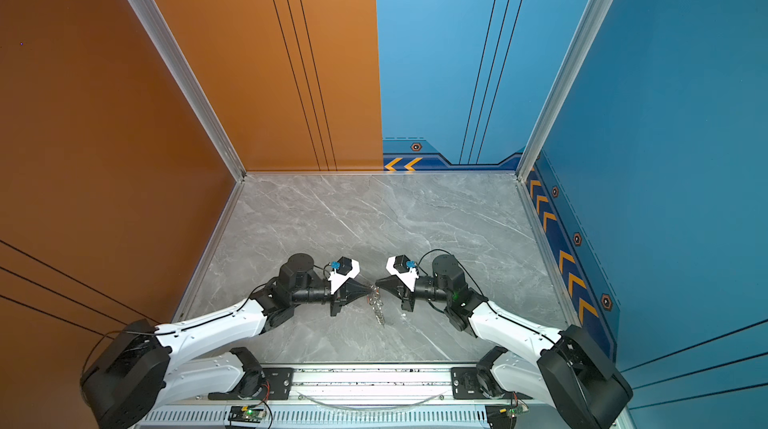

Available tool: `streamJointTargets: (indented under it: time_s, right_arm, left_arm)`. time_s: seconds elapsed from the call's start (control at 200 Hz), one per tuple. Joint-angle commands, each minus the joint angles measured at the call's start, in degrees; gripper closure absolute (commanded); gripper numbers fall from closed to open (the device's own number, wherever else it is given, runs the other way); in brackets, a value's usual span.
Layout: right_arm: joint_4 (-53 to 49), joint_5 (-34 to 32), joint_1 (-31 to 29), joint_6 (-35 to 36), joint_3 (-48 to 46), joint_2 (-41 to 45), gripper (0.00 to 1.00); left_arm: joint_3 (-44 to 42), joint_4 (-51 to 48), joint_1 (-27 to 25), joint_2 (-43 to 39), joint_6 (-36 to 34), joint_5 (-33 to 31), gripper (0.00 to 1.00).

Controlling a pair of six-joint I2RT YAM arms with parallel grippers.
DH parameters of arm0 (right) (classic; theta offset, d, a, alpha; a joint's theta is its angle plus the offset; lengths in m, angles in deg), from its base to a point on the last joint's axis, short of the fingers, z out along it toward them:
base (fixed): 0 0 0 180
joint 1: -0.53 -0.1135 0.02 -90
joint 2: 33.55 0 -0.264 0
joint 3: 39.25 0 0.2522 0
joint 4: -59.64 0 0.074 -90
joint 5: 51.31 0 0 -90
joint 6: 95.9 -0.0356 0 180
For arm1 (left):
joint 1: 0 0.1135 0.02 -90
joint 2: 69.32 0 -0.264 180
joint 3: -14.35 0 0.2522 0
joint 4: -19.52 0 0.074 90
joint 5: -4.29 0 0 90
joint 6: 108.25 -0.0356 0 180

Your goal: Put the keys on the keyring

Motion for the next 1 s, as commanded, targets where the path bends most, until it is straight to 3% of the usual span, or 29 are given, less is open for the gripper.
streamJointTargets:
  time_s: [0.0, 0.42, 0.731, 0.996]
  right_arm:
    - [-4.0, -7.1, 0.7, -3.3, 2.1, 1.4, 1.00]
    - [-9.9, -10.2, -0.5, -6.9, 4.7, 0.5, 1.00]
    - [-14.8, -11.2, -0.5, -5.3, 5.8, 1.1, 1.00]
    - [-12.4, -6.9, -0.2, -4.8, 5.1, 4.5, 1.00]
  left_arm:
    - [0.6, -0.9, 0.0, -0.1, -0.2, 2.4, 1.00]
    - [0.4, -0.9, -0.2, -0.6, -0.5, 1.7, 1.00]
    - [0.1, -0.9, -0.1, -1.0, -0.6, 0.5, 1.00]
    - [0.2, -0.9, -0.1, -0.9, -0.6, 0.6, 1.00]
